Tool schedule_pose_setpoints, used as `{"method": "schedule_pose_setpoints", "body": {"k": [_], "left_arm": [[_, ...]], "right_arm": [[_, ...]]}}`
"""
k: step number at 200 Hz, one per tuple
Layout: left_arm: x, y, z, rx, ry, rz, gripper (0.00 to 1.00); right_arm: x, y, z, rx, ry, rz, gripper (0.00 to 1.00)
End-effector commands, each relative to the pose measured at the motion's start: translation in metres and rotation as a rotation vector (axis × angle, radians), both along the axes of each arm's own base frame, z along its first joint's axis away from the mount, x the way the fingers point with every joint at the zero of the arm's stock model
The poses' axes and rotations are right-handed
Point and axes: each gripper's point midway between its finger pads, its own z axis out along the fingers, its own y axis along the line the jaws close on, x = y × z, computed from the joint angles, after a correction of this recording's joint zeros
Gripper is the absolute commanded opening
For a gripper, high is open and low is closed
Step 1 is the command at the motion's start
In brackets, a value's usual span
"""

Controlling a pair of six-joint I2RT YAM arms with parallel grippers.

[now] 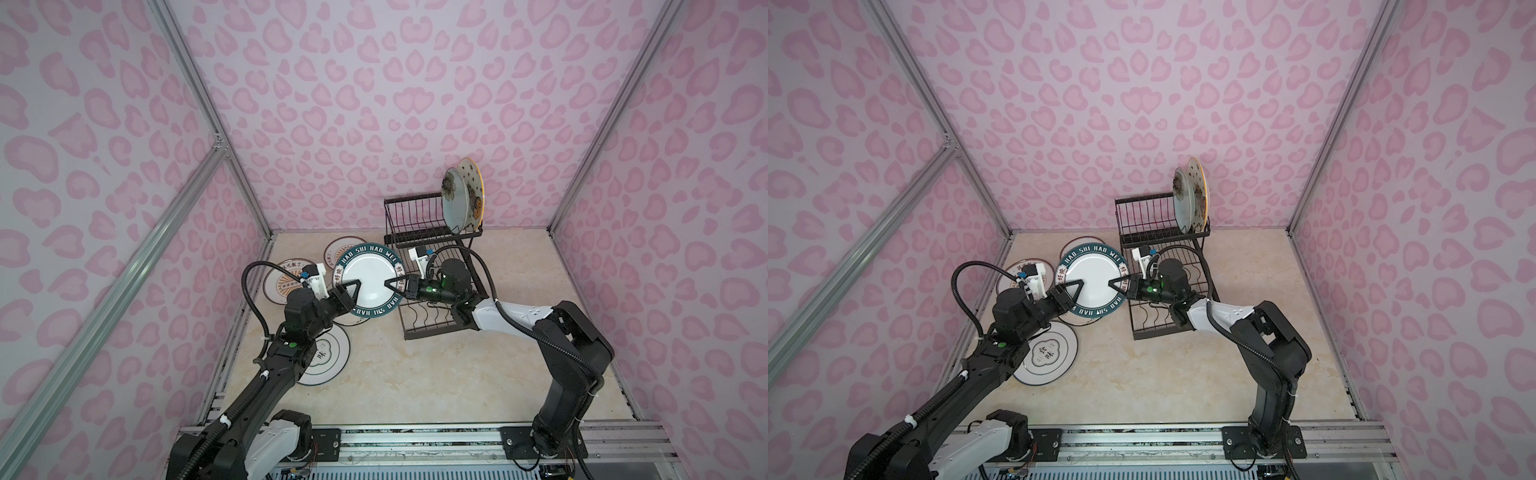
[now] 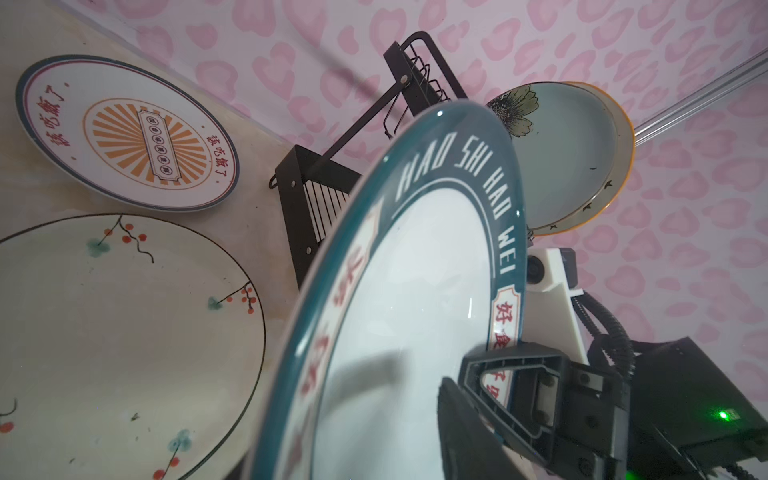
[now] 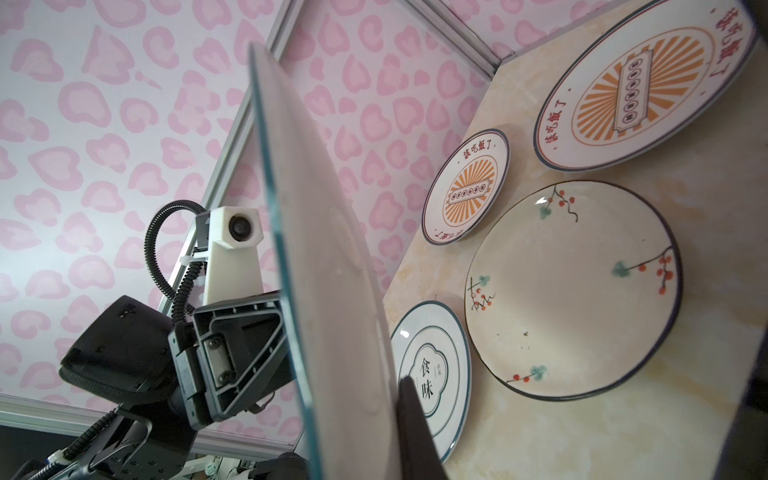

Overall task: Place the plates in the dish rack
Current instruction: 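Carry the green-rimmed plate over the rack toward the far slots with the right gripper, then lower the green-rimmed plate into the slot beside the teal plate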

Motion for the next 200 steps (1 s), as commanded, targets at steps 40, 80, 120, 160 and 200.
{"method": "schedule_pose_setpoints", "body": {"k": [40,80,120,160,200], "left_arm": [[-0.006,0.003,0.012,0.085,-0.046,-0.015,0.63],[-0.011,0.005,0.026,0.11,-0.088,-0.017,0.64],[-0.016,0.008,0.029,0.133,-0.09,-0.013,0.64],[-0.017,0.01,0.026,0.139,-0.08,-0.001,0.64],[-0.015,0.008,0.023,0.138,-0.066,-0.011,0.65]], "right_arm": [[0.008,-0.02,0.023,-0.088,-0.152,-0.091,0.0],[0.022,-0.045,0.05,-0.153,-0.237,-0.145,0.0],[0.036,-0.063,0.082,-0.203,-0.326,-0.189,0.0],[0.06,-0.09,0.126,-0.302,-0.443,-0.323,0.0],[0.097,-0.122,0.158,-0.418,-0.515,-0.56,0.0]]}}
